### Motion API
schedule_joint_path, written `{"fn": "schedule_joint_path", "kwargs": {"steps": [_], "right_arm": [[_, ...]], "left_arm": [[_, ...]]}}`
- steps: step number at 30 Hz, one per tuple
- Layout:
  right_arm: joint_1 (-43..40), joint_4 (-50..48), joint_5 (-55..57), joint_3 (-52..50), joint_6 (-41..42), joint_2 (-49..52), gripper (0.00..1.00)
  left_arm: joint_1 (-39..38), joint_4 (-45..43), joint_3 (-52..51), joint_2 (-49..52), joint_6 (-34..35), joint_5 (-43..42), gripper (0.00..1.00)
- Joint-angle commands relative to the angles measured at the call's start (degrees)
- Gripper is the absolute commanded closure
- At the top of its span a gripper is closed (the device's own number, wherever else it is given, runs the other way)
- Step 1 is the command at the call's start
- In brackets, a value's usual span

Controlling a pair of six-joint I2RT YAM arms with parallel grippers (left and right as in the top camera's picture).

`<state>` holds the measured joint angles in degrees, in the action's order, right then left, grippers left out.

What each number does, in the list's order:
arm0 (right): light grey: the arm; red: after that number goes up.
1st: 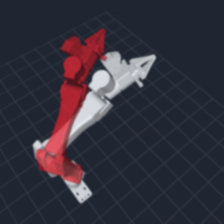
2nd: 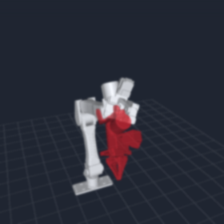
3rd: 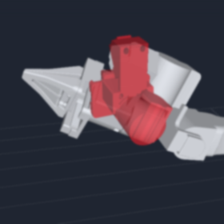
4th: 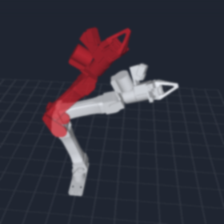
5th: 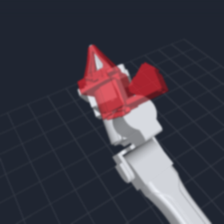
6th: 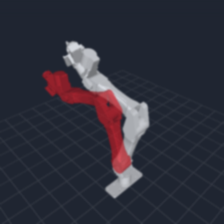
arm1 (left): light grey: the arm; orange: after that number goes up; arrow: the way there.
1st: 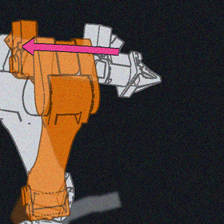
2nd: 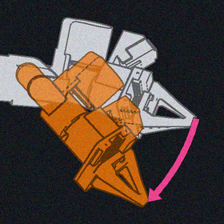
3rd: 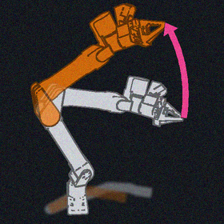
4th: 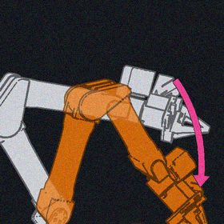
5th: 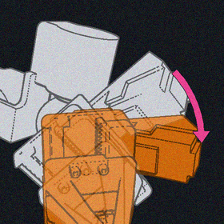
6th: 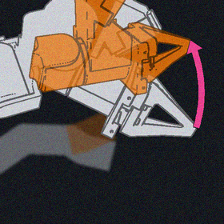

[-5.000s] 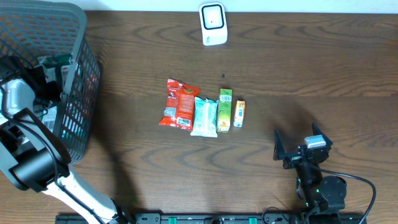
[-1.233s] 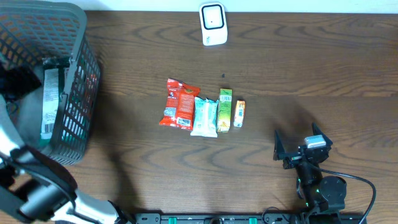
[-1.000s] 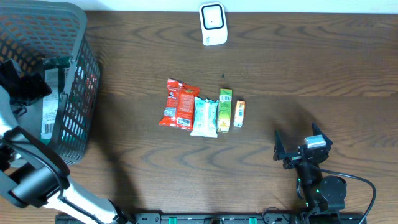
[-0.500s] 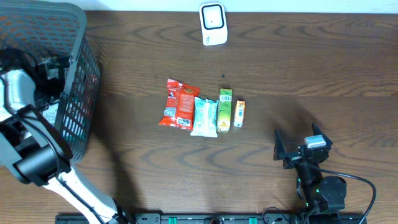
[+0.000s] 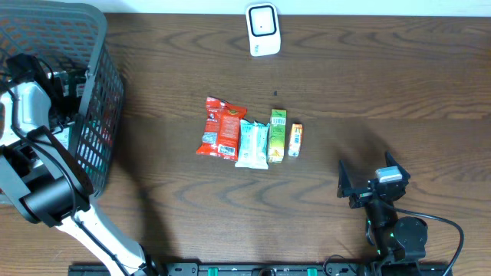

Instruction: Scan the item barcode

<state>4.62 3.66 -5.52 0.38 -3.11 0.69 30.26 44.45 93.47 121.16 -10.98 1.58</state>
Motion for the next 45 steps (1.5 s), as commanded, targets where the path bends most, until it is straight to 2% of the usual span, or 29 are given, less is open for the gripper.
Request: {"fn": "schedule_joint_path", "kwargs": {"steps": [1, 10, 16, 35, 42, 45], "right_arm": [[-0.24, 0.22, 0.28, -0.07, 0.72, -0.24, 0.01], [-0.24, 0.22, 0.28, -0.07, 0.72, -0.24, 0.01], [-0.24, 0.22, 0.28, -0.07, 0.72, -0.24, 0.01], [-0.24, 0.22, 0.28, -0.07, 0.72, -0.24, 0.01], [-0.24, 0.22, 0.28, -0.07, 0.72, -0.24, 0.01], [-0.24, 0.22, 0.28, -0.07, 0.72, -0.24, 0.01]], "left_arm": [[0.33, -0.17, 1.05, -1.27, -1.07, 2.10, 0.10], [2.69, -0.66, 0.74, -1.25, -1.49, -0.31, 0.09], [5.64, -0.90, 0.59, -1.25, -3.87, -10.03, 0.06], [7.54, -4.52, -8.41, -1.25, -2.82, -11.08, 0.08], [7.54, -4.46, -8.39, -1.38, -2.67, -22.05, 0.36], [7.54, -4.44, -8.39, -1.38, -2.67, -22.18, 0.60]]}}
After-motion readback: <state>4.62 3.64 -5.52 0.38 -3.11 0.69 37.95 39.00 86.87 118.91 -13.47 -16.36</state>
